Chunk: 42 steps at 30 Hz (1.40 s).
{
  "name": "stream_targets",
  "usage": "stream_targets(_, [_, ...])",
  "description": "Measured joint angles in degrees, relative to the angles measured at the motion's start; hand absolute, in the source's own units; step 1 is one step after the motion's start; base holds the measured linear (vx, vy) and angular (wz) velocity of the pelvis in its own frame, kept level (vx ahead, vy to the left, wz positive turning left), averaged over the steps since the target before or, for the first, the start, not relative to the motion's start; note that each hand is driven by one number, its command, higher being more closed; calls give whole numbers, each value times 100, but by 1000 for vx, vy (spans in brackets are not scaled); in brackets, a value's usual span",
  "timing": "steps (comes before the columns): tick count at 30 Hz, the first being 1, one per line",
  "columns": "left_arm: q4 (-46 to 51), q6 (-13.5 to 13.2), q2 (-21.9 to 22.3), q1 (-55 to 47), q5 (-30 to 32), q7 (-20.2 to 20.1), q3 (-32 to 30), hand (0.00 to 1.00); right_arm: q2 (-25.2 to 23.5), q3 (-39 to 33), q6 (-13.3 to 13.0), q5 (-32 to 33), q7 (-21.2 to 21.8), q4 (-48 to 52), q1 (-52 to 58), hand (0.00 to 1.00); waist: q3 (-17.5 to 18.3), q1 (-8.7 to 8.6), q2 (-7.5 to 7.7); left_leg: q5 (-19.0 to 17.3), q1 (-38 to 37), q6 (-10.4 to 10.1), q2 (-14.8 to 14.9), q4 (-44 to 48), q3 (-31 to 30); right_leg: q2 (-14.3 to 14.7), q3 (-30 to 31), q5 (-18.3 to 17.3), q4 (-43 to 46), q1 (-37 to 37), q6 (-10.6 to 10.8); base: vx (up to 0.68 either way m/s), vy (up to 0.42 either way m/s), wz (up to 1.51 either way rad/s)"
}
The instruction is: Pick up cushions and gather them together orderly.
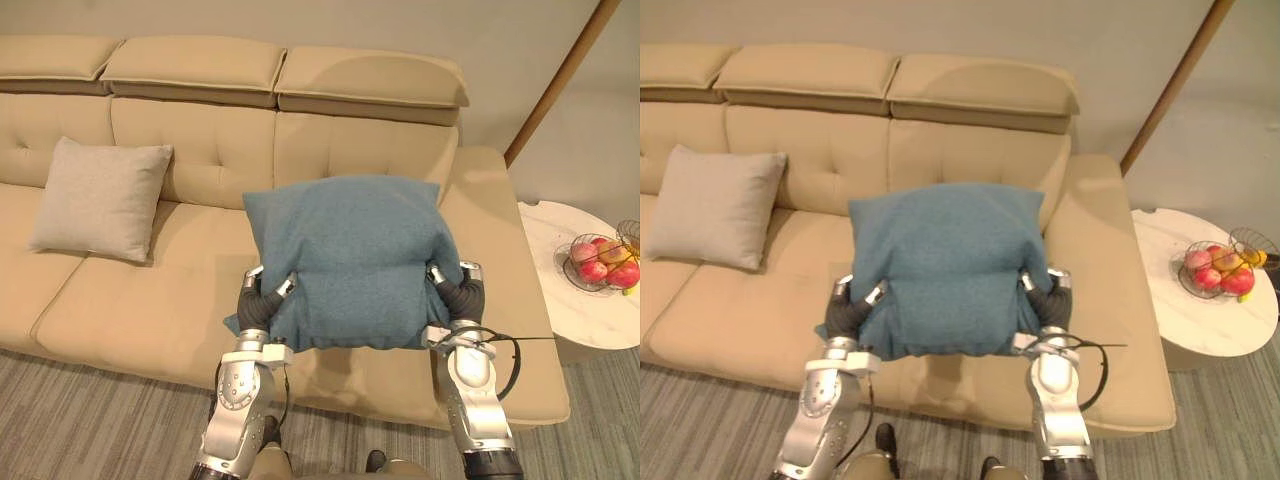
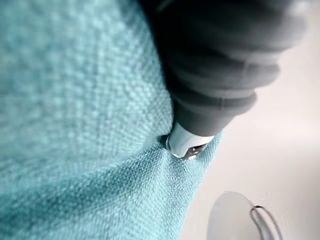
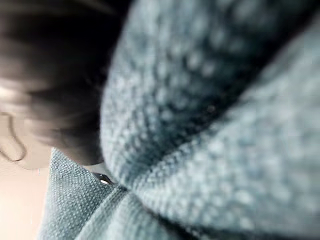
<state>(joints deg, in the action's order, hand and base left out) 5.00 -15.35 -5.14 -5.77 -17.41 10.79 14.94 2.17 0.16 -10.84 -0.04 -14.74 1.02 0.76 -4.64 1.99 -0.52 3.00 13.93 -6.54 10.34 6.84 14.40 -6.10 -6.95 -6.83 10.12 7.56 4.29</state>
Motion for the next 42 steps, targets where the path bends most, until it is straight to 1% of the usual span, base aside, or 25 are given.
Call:
stream_targets(4, [0,-2,-112,347,61,86,-18,100,-22,16,17,-13,-149,0,-279,100,-66,74,85,-12,333,95,-5,106,194,-36,180,183,-36,400,50,-48,93,-28])
stream_targets(6, [1,-12,-121,903,185,360,-57,100,-32,18,17,-84,-367,10,-693,100,-121,124,89,-76,885,183,65,430,243,-24,274,302,-13,863,68,-109,65,-19])
stream_targets(7, [1,-13,-122,986,222,402,-71,100,-36,18,19,-138,-401,10,-764,100,-134,132,87,-82,952,192,72,464,245,-22,285,316,0,927,72,-117,62,-12])
stream_targets(9, [3,-32,-121,1483,397,686,-204,100,-96,20,20,-238,-598,20,-1199,100,-149,158,86,-113,1407,239,118,665,226,-19,301,337,184,1374,78,-113,46,-5])
stream_targets(10, [3,-34,-121,1568,397,727,-222,100,-112,20,20,-238,-629,20,-1275,100,-151,165,85,-112,1471,240,120,680,227,-20,302,337,208,1447,78,-111,39,-4])
stream_targets(11, [3,-40,-125,1910,506,931,-291,100,-117,21,33,-264,-755,20,-1583,100,-190,210,73,-99,1678,257,129,740,219,-25,313,337,318,1681,78,-69,22,0])
stream_targets(13, [-8,-44,-134,2224,547,1066,-356,100,-111,11,63,-301,-871,14,-1891,100,-219,243,55,-46,1855,278,118,733,206,-36,307,337,403,1882,79,-61,15,2])
stream_targets(14, [-124,-68,-152,2598,621,1200,-410,100,-98,-32,71,-420,-977,-58,-2225,100,-232,286,44,30,2032,301,106,709,187,-39,307,341,470,2090,83,-88,4,8])
stream_targets(15, [-524,-112,-239,3209,656,1390,-428,100,-88,-165,75,-454,-1114,-358,-2737,100,-242,316,32,185,2206,330,75,562,135,-41,286,379,487,2305,90,-83,-1,14])
stream_targets(17, [-977,-144,-415,3903,666,1542,-428,100,-63,-315,95,-456,-1274,-724,-3324,100,-271,338,22,384,2352,329,35,326,73,-40,236,422,479,2510,84,-66,-12,16])
stream_targets(19, [-1912,-150,-745,5341,727,1796,-430,100,91,-593,153,-462,-1558,-1455,-4543,100,-491,392,12,821,2519,351,-23,-244,32,-24,162,533,488,2890,64,-75,-22,11])
stream_targets(20, [-2084,-150,-798,5623,735,1863,-432,100,108,-655,173,-471,-1630,-1582,-4800,100,-530,407,-4,901,2581,344,-28,-338,10,-19,142,547,489,2986,64,-59,-24,8])
stream_targets(22, [-2771,-152,-950,6715,835,2082,-499,100,276,-784,203,-524,-1938,-2035,-5744,100,-754,422,-39,1258,2786,362,-87,-724,-60,-28,82,554,629,3377,66,-24,-21,12])
stream_targets(23, [-2941,-154,-975,6929,843,2130,-518,100,285,-843,204,-559,-1983,-2151,-5941,100,-782,422,-54,1331,2845,353,-91,-797,-83,-38,70,550,670,3475,67,5,-15,11])
stream_targets(25, [-3756,-145,-1011,7848,865,2227,-679,100,339,-1009,264,-659,-2239,-2775,-6805,100,-919,422,-72,1543,3007,257,-98,-1052,-204,-70,-10,546,714,3734,65,30,-15,7])
stream_targets(26, [-3856,-141,-1012,7959,891,2268,-692,100,342,-1022,265,-662,-2274,-2818,-6895,100,-925,426,-71,1574,3032,230,-103,-1091,-226,-73,-23,542,718,3774,64,47,-17,7])
stream_targets(27, [-4090,-122,-1020,8258,956,2324,-728,0,365,-1027,276,-671,-2417,-2946,-7147,100,-948,425,-77,1664,3112,160,-115,-1205,-272,-81,-59,526,750,3901,59,56,-18,11])
stream_targets(28, [-4231,-90,-1022,8536,1042,2404,-740,0,401,-1048,309,-675,-2569,-2958,-7351,0,-960,421,-69,1747,3262,86,-127,-1265,-326,-92,-91,492,798,4065,46,59,-20,12])
stream_targets(31, [-4292,-35,-994,8907,1230,2505,-914,0,466,-1074,318,-677,-2851,-2959,-7651,0,-1030,434,-60,1816,3556,-8,-106,-1264,-399,-101,-181,452,888,4344,9,65,-34,11])
stream_targets(33, [-4400,-9,-963,9119,1300,2634,-969,0,521,-1079,320,-675,-3054,-2965,-7823,0,-1142,426,-53,1946,3740,-181,-111,-1264,-407,-115,-191,422,986,4522,5,33,-47,13])
stream_targets(35, [-4528,131,-881,9147,1373,2628,-1221,0,533,-1091,322,-663,-3138,-3011,-7842,0,-1155,417,-44,1981,3919,-187,-100,-1263,-407,-116,-213,324,1117,4736,-23,29,-78,8])
stream_targets(37, [-4752,259,-793,9145,1394,2618,-1446,0,585,-1096,348,-654,-3125,-3224,-7838,0,-1180,414,-38,1982,4021,-186,-71,-1263,-407,-110,-234,288,1251,4887,-41,21,-95,2])
stream_targets(38, [-4998,351,-639,9038,1387,2560,-1662,0,651,-1093,420,-621,-2970,-3470,-7807,0,-1296,392,-27,1982,4031,-186,-54,-1263,-406,-102,-268,255,1294,4901,-71,11,-83,1])
stream_targets(41, [-5046,362,-467,8727,1379,2442,-1774,0,661,-1090,498,-534,-2766,-3579,-7619,0,-1312,342,-19,1981,4096,-186,-88,-1264,-417,-133,-298,136,1486,5005,-74,9,-78,17])
stream_targets(42, [-5092,385,-389,8477,1319,2309,-1836,0,652,-1089,521,-375,-2617,-3604,-7447,0,-1321,272,-10,1981,4132,-186,-102,-1264,-434,-183,-332,7,1674,5083,-97,5,-88,29])
